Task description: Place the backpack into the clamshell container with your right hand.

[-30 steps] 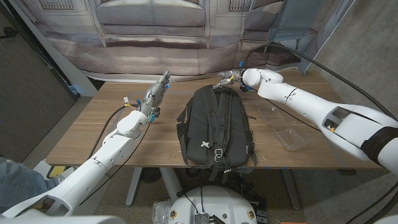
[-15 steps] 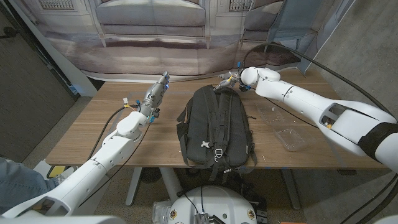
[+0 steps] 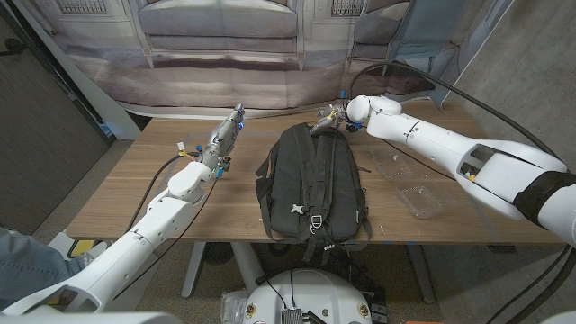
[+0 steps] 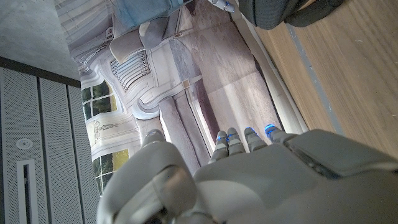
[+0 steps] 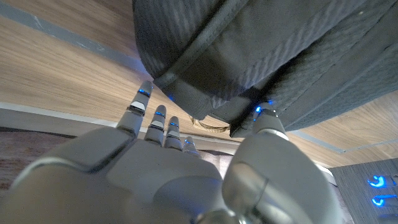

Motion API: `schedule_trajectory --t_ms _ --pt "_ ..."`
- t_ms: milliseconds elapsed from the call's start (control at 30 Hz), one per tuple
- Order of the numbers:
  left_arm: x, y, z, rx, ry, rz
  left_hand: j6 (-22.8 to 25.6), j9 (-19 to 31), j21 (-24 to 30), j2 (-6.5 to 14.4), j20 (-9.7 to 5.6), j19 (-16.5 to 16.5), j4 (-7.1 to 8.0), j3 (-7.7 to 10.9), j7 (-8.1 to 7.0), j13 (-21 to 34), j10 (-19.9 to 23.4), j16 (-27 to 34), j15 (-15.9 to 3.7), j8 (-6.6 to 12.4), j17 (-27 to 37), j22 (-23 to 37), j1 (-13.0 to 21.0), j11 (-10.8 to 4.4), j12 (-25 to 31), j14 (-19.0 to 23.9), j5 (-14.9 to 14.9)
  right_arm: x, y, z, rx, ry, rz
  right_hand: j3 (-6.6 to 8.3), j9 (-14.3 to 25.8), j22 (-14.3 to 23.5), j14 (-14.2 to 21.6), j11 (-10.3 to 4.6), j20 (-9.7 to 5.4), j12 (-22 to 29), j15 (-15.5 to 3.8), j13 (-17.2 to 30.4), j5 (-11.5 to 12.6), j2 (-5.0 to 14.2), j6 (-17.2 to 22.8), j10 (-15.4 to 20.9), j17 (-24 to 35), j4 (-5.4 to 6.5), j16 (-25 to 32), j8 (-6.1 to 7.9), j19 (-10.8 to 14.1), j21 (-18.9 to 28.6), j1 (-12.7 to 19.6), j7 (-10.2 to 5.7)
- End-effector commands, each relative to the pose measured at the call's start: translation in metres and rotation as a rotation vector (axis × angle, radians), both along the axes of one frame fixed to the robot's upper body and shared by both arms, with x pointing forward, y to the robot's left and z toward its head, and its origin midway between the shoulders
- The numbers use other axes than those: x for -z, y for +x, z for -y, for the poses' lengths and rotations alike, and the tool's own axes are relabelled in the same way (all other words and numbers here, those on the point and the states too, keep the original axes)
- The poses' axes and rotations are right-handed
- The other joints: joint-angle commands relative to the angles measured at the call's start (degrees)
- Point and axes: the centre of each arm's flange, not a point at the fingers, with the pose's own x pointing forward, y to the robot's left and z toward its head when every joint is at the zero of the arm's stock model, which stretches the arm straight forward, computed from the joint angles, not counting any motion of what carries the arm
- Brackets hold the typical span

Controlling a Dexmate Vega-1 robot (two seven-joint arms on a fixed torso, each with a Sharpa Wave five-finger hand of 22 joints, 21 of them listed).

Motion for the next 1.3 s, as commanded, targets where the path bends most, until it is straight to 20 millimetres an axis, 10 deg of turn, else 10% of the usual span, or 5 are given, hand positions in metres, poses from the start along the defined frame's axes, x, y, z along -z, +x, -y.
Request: schedule_trajectory --t_ms 33,800,1300 --pt "-0.0007 0.0003 -0.0001 0.002 0.003 0.0 0.06 0.12 -0.05 0.47 0.34 -0.84 -0.02 -0.3 0.09 0.15 -0.07 -0.06 0.06 0.1 0.17 0.26 0.19 -0.22 0.27 -0.19 0.05 -0.0008 0.0037 -0.0018 0.022 -0.028 -0.032 -0.21 0.26 0.22 1.25 0.05 0.04 0.31 0.01 0.02 0.36 -0.38 0.16 0.68 -0.06 0.19 0.37 0.66 0.82 0.27 0.45 0.17" --pt "0.0002 0.0021 0.0027 0.006 0.002 -0.006 0.38 0.13 0.04 0.58 0.59 -1.04 0.01 -0.52 0.19 0.16 0.1 0.04 0.23 0.17 0.16 0.26 0.23 -0.06 0.32 0.05 0.01 0.0024 0.0102 -0.0038 0.042 -0.056 -0.069 -0.21 0.28 0.21 5.63 -1.21 0.05 3.03 -0.74 0.1 0.56 -0.29 0.99 10.06 0.01 0.32 0.4 1.17 3.52 -0.39 1.67 0.57" --pt "0.0 0.0013 0.0046 0.004 0.009 -0.007 0.26 0.13 0.11 0.63 0.72 -1.07 0.02 -0.64 0.21 0.16 0.03 0.04 0.24 0.1 0.16 0.26 0.25 -0.19 0.29 0.1 -0.01 0.004 0.0124 -0.0038 0.06 -0.069 -0.085 -0.04 0.24 0.42 12.65 -3.0 -0.31 4.09 -2.98 0.23 0.57 -0.08 4.36 15.52 0.17 0.4 1.41 2.0 10.74 1.18 2.64 0.11"
